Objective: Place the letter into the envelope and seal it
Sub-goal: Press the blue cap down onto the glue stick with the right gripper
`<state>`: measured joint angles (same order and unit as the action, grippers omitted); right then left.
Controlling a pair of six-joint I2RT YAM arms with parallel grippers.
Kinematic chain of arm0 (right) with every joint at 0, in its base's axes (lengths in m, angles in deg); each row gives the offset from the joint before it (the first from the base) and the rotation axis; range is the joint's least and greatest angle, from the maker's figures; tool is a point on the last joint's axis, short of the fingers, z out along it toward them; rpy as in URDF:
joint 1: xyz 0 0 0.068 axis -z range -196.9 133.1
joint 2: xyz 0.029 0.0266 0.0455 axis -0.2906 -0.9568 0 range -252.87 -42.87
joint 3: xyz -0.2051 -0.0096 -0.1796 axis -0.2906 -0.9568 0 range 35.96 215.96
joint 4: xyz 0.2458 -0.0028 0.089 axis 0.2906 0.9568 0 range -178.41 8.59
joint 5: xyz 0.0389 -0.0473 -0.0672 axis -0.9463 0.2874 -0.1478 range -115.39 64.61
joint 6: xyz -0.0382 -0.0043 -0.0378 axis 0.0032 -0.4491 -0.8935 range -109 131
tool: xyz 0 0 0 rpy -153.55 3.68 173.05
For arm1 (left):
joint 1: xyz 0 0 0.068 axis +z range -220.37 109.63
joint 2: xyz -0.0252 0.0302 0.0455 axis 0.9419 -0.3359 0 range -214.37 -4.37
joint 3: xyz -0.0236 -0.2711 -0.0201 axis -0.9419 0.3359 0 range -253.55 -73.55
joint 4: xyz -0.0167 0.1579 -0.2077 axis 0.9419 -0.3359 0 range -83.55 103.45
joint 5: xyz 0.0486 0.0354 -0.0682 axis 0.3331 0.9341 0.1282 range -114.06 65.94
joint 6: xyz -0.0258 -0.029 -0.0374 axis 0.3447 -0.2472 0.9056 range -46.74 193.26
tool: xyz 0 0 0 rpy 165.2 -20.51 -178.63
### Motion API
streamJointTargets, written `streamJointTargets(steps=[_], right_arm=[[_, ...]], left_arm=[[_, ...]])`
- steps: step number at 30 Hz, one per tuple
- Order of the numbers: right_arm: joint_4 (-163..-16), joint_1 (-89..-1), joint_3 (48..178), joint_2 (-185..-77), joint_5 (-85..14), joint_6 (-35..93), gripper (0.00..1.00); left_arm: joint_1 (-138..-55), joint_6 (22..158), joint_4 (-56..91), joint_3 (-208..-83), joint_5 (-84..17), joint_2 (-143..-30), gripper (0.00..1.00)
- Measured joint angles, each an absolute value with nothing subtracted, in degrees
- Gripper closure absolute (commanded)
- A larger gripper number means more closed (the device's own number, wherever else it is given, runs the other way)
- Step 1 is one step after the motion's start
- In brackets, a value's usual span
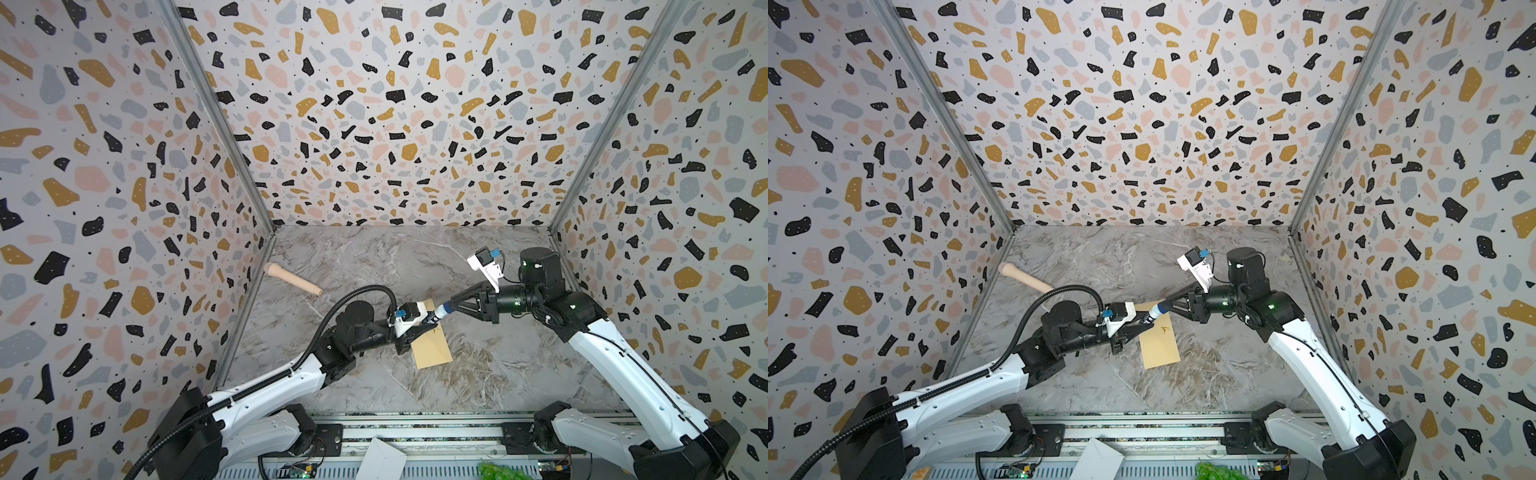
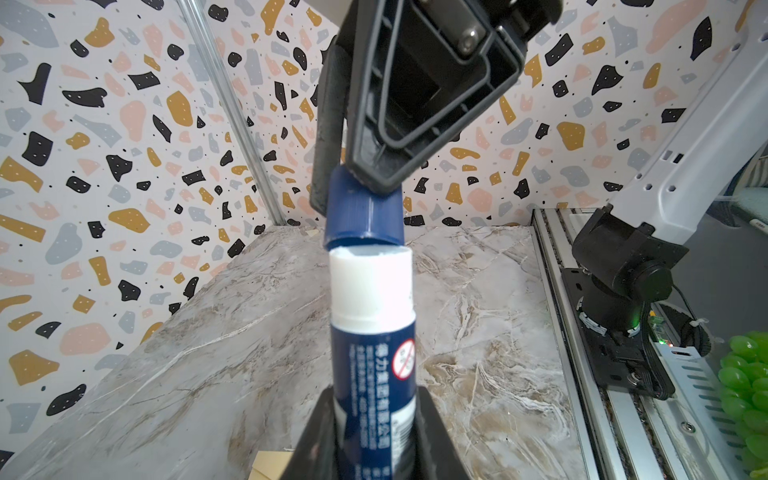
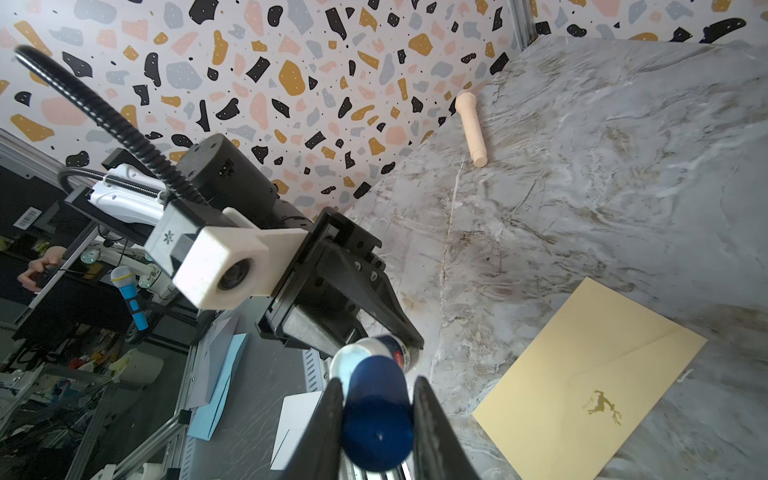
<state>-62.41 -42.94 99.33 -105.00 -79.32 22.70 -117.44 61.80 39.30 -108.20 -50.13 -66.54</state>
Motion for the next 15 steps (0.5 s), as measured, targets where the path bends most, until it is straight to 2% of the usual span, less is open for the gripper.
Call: streamJointTargets(steps=[15], right_arm=[[-62.48, -45.54, 99.33, -106.53, -78.73, 22.37, 0.83]], left_arm=[[-117.53, 61.4, 37.44, -108.2, -50.17, -67.19, 1.0]])
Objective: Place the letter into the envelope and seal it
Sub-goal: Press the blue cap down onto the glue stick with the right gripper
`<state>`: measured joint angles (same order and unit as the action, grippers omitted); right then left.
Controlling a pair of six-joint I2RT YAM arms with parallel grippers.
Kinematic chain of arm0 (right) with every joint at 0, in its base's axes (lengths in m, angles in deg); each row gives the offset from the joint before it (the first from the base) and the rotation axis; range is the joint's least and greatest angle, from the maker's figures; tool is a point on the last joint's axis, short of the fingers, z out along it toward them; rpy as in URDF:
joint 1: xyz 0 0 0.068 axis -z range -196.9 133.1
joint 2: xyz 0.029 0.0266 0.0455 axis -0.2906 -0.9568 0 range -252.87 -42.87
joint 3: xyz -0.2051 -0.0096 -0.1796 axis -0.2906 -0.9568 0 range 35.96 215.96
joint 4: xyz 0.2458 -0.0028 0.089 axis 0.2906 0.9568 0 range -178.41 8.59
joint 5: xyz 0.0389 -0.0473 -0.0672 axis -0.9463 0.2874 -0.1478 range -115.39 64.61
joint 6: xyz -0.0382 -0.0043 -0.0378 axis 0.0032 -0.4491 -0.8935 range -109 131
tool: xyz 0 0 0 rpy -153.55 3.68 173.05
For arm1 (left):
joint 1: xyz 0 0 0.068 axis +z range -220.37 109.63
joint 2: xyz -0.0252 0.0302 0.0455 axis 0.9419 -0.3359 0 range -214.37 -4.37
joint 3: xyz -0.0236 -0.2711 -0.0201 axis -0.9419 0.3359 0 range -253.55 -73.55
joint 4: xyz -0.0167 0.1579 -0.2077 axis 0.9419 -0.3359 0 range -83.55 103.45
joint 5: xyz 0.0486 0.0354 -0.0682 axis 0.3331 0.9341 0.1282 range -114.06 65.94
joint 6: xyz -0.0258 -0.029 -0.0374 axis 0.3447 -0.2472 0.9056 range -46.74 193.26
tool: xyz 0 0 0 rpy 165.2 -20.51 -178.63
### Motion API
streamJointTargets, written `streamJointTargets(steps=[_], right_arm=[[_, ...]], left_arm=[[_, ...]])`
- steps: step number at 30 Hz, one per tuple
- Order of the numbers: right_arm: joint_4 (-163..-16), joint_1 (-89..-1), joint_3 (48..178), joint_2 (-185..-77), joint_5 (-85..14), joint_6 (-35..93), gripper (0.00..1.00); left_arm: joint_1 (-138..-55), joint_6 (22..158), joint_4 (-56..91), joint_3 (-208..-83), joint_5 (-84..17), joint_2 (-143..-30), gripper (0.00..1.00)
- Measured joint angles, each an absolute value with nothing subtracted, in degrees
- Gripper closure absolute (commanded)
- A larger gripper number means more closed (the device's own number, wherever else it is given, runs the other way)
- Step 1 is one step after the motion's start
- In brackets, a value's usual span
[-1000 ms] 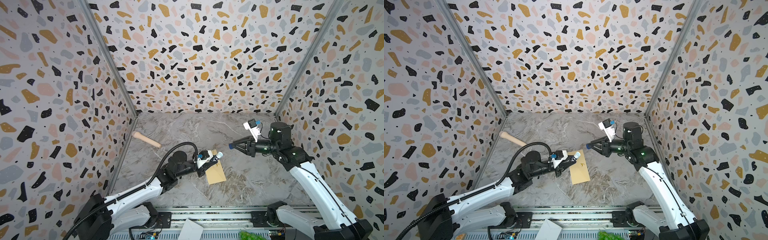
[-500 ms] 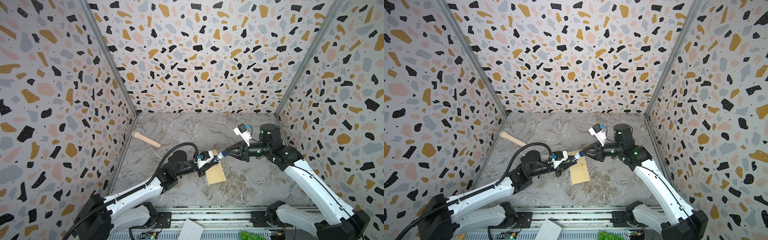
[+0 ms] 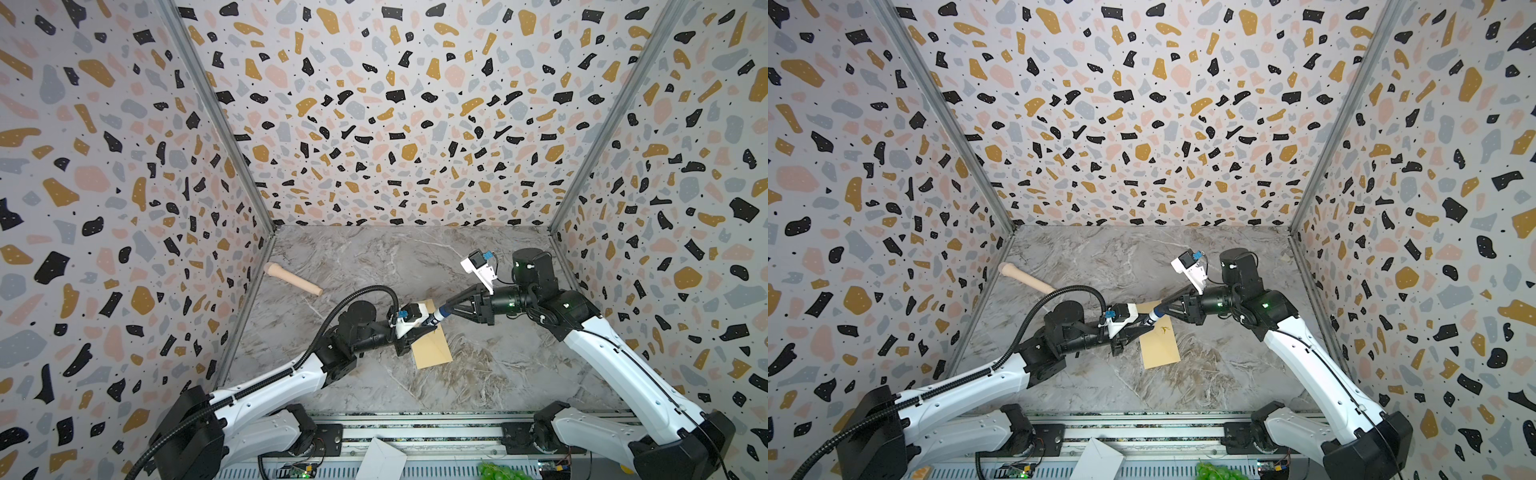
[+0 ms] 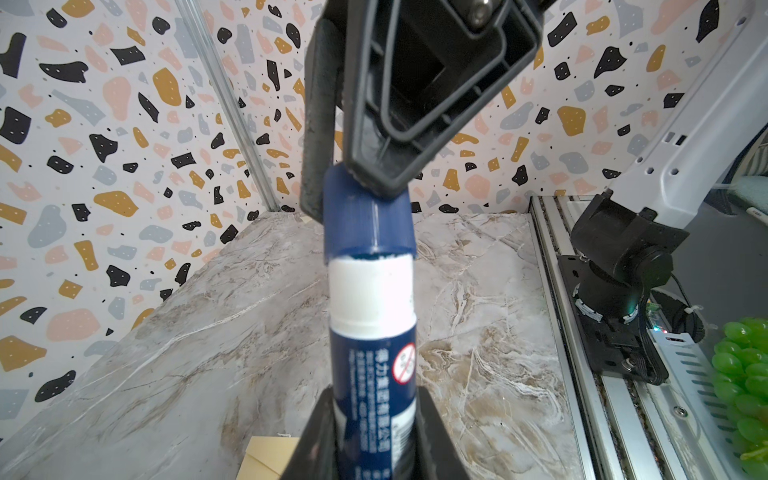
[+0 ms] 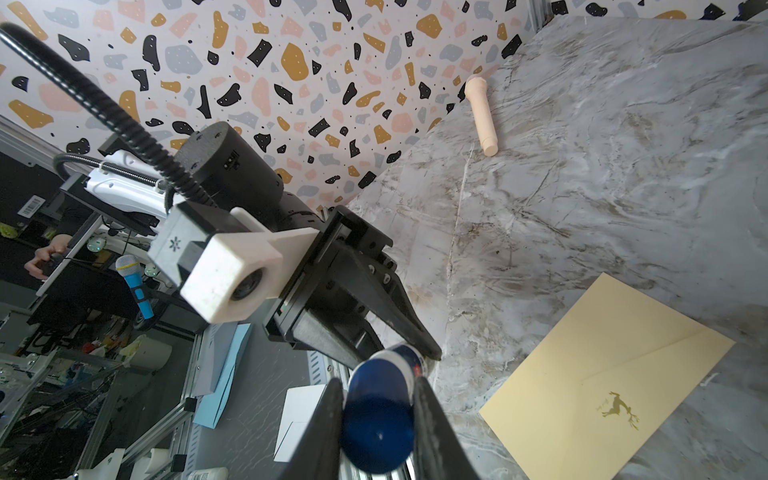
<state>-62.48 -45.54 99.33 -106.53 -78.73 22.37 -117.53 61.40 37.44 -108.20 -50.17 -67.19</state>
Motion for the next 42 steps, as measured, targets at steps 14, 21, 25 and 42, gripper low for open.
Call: streamJointTargets(steps=[14, 21, 25, 42], right_arm=[[-60.79, -49.08, 99.5, -106.7, -74.16, 16.8, 0.87], [-59.22, -50.94, 100.25, -106.68, -70.69, 13.35, 0.9], [-57.6, -52.14, 100.82, -106.68, -68.31, 11.36, 0.92], [-51.31, -56.6, 104.51, -111.05, -60.07, 5.68, 0.97]], left_arm=[[-117.68, 61.38, 34.25, -108.31, -50.83, -67.5, 1.0], [-117.71, 61.89, 32.61, -109.21, -51.31, -68.35, 1.0], [-117.71, 61.93, 31.56, -109.3, -51.63, -68.42, 1.0], [-117.71, 61.67, 25.86, -110.04, -50.63, -69.16, 1.0]])
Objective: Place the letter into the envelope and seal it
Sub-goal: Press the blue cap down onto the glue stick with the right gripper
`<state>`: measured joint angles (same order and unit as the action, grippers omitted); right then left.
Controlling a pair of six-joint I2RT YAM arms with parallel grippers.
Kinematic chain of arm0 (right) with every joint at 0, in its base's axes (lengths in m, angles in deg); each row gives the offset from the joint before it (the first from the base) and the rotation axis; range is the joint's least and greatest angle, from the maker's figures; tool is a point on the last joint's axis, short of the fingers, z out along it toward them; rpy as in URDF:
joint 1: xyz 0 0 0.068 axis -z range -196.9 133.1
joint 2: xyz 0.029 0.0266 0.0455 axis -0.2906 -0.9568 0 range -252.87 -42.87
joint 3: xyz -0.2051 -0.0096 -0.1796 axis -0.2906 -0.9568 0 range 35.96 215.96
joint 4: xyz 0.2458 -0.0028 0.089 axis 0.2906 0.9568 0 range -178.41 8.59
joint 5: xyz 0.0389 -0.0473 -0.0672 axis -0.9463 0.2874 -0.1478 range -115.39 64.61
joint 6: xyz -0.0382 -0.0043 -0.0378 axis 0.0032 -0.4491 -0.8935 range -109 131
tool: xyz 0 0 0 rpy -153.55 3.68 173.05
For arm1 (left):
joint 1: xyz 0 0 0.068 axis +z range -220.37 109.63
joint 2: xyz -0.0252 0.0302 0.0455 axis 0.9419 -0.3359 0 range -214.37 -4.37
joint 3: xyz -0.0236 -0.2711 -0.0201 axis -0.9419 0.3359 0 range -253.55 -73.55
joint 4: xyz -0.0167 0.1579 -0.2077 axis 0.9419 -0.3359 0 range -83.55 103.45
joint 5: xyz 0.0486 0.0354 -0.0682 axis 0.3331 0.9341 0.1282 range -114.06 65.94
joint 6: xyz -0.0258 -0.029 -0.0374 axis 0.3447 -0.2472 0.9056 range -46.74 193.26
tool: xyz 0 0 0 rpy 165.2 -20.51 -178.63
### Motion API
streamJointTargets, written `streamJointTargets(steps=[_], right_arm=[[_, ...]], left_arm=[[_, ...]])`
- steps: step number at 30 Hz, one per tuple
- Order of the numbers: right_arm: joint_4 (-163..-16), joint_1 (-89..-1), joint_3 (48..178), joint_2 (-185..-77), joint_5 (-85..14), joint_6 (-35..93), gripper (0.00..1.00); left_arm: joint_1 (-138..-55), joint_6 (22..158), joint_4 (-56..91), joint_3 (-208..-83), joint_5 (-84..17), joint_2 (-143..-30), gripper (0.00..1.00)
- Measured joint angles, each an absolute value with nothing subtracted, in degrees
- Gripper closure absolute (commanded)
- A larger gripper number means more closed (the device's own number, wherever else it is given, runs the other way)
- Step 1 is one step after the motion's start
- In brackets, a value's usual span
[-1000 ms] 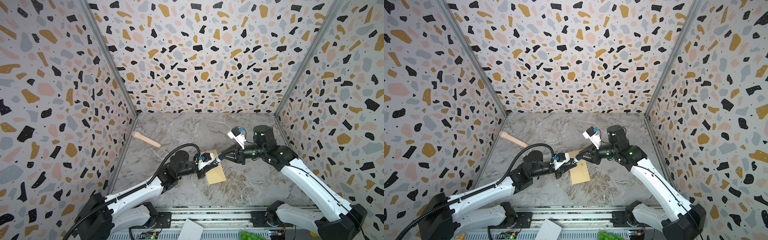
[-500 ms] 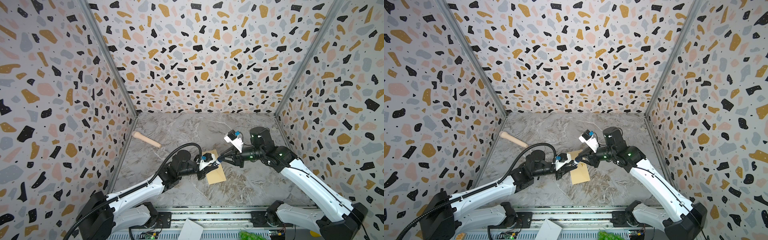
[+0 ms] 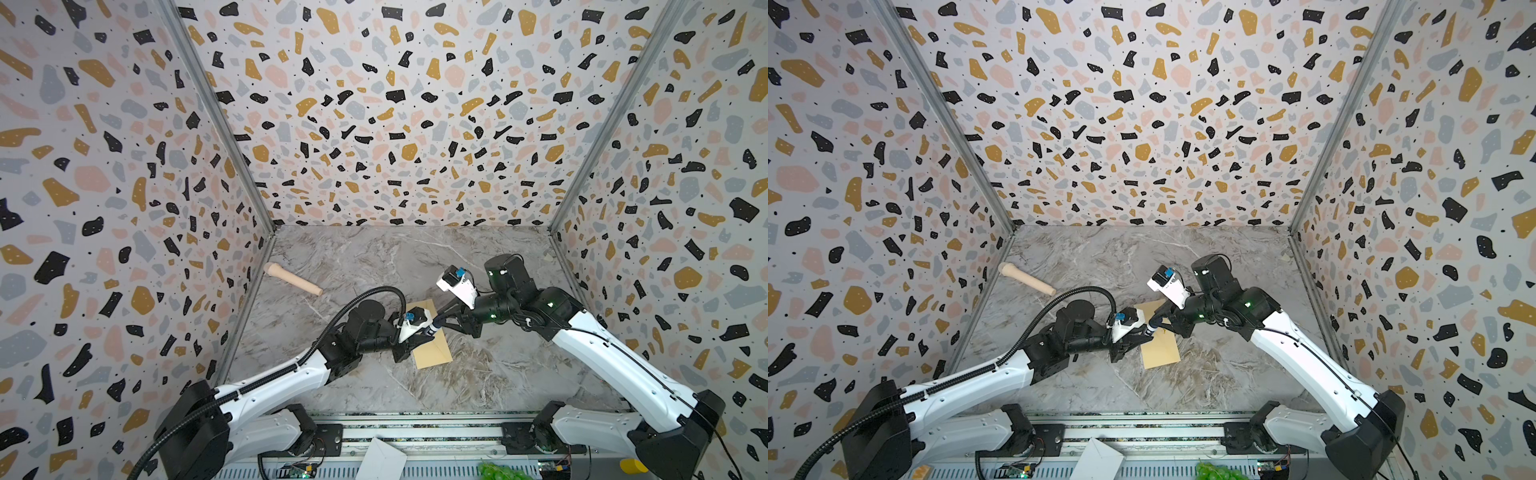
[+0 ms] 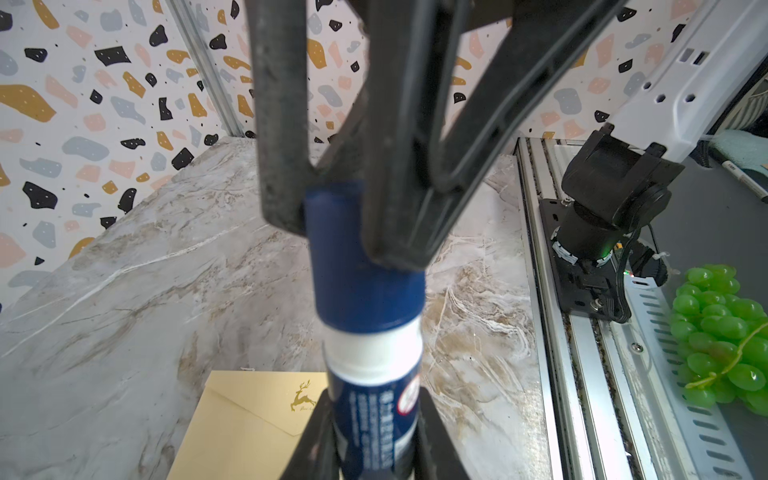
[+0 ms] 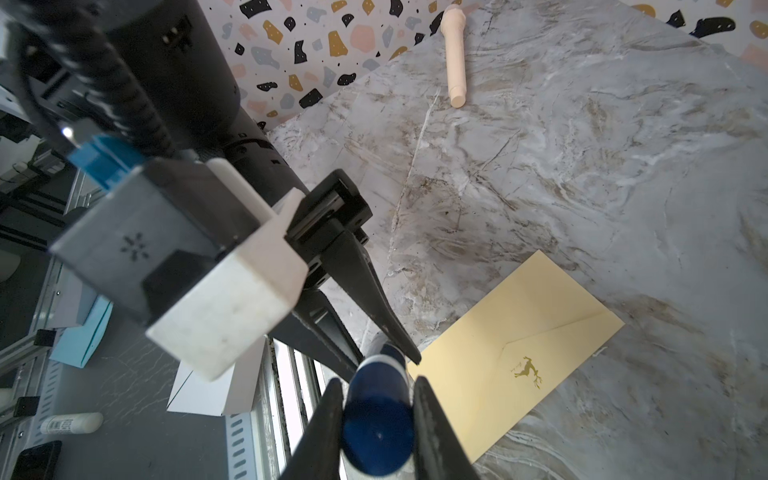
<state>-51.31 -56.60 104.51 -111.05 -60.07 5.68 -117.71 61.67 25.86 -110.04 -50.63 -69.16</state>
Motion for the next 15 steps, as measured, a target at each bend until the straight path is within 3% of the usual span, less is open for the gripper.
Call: streamJointTargets(steps=[15], right_arm=[[-56.53, -59.46, 101.97, -112.43, -56.94, 8.76, 1.0]], left_arm=[[-117.75, 62.34, 26.03, -107.11, -45.12, -65.51, 1.0]])
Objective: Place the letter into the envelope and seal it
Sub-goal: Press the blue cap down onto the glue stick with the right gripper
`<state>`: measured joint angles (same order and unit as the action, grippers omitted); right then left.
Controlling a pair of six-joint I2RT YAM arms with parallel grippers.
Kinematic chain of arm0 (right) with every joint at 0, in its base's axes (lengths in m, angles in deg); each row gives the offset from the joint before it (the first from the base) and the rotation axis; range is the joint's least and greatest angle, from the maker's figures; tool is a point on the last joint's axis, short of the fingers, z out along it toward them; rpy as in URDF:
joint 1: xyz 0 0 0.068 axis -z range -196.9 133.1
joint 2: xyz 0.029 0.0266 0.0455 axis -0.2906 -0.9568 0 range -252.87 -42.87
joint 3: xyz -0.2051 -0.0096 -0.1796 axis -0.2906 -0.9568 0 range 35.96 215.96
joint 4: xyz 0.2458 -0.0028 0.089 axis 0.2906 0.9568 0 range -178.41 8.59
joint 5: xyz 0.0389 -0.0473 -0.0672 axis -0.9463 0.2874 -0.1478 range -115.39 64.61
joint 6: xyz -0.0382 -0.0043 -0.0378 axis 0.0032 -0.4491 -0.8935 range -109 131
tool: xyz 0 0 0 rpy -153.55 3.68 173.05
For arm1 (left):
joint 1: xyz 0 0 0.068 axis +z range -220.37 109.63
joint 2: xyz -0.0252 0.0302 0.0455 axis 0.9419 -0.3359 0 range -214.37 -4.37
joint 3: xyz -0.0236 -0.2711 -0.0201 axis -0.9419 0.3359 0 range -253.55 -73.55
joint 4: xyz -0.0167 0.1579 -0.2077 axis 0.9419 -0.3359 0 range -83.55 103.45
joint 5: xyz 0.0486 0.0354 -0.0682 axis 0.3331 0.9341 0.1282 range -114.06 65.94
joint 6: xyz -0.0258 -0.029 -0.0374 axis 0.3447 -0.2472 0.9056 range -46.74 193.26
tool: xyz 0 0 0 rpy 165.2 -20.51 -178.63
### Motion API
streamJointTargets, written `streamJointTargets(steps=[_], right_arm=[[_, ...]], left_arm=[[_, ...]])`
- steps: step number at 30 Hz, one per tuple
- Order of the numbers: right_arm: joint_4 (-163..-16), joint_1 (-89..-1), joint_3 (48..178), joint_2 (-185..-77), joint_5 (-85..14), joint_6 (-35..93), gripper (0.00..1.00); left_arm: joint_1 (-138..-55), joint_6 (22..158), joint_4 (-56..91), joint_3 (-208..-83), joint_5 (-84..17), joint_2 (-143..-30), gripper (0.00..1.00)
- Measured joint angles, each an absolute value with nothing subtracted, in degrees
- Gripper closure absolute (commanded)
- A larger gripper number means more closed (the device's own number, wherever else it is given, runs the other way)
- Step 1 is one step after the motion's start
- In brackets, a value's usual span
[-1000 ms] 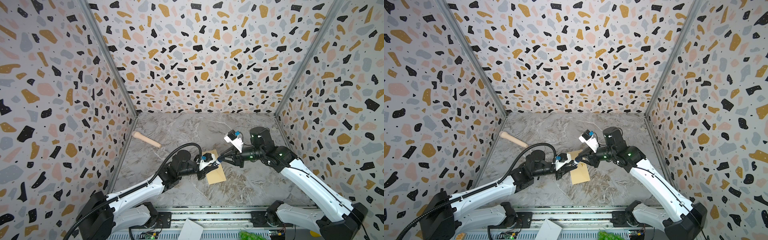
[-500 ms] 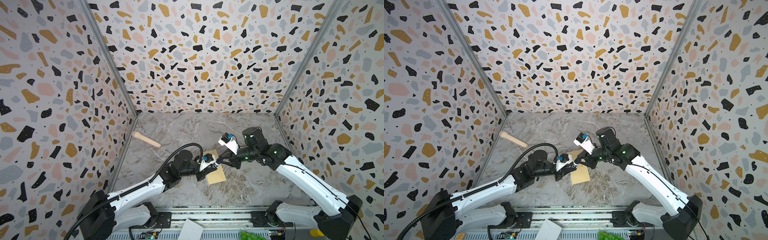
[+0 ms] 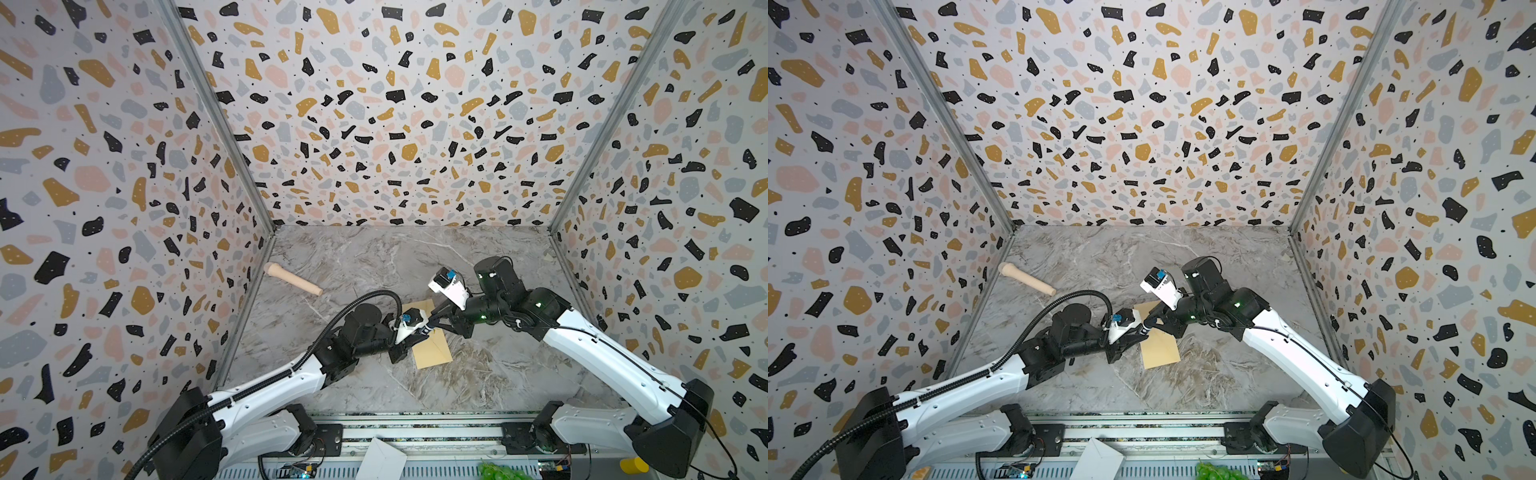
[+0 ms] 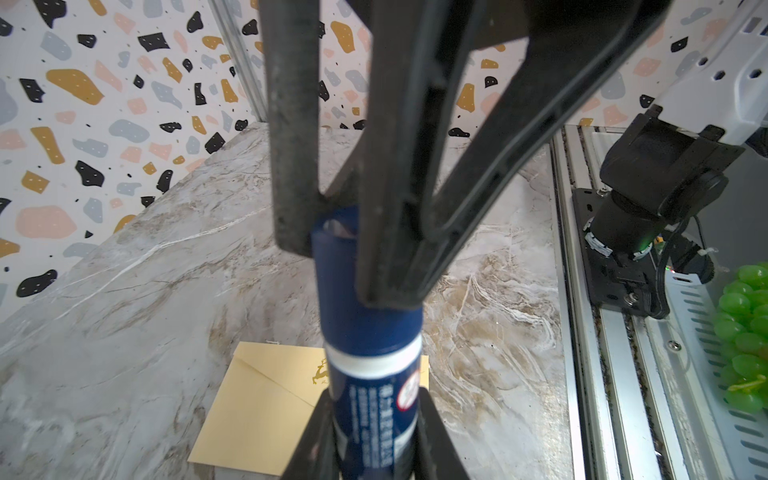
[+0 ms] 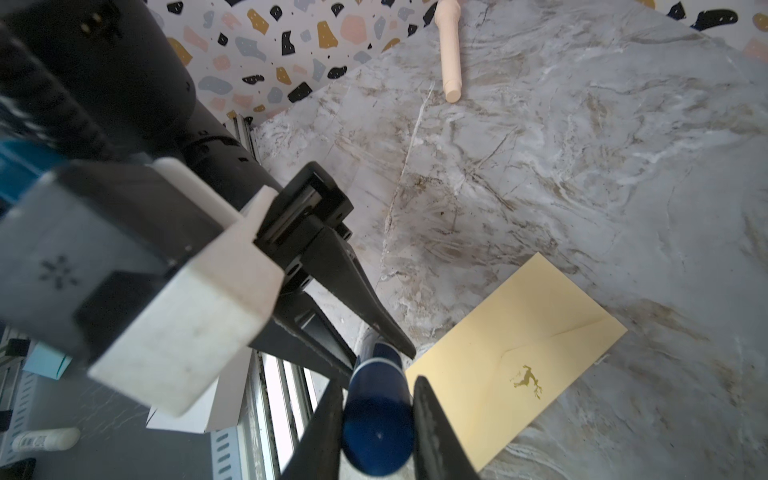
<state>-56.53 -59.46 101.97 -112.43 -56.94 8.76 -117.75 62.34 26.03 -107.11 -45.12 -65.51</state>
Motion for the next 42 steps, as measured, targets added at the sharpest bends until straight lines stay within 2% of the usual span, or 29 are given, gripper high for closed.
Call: streamJointTargets(steps=[15, 29, 42], right_arm=[[-71.26, -62.63, 90.87, -113.48, -57.05, 17.0, 1.0], [-83.59, -68.12, 82.96, -120.1, -56.09, 24.58, 1.0], [-83.66, -68.34, 86.08, -119.97, -54.69, 26.16, 1.0]], left_arm=[[-117.81, 63.39, 26.05, -100.99, -41.45, -62.14, 1.0], [-117.92, 63.48, 15.5, -98.3, -40.03, -62.12, 1.0], [-117.03, 65.32, 17.53, -98.21, -40.03, -61.16, 1.0]])
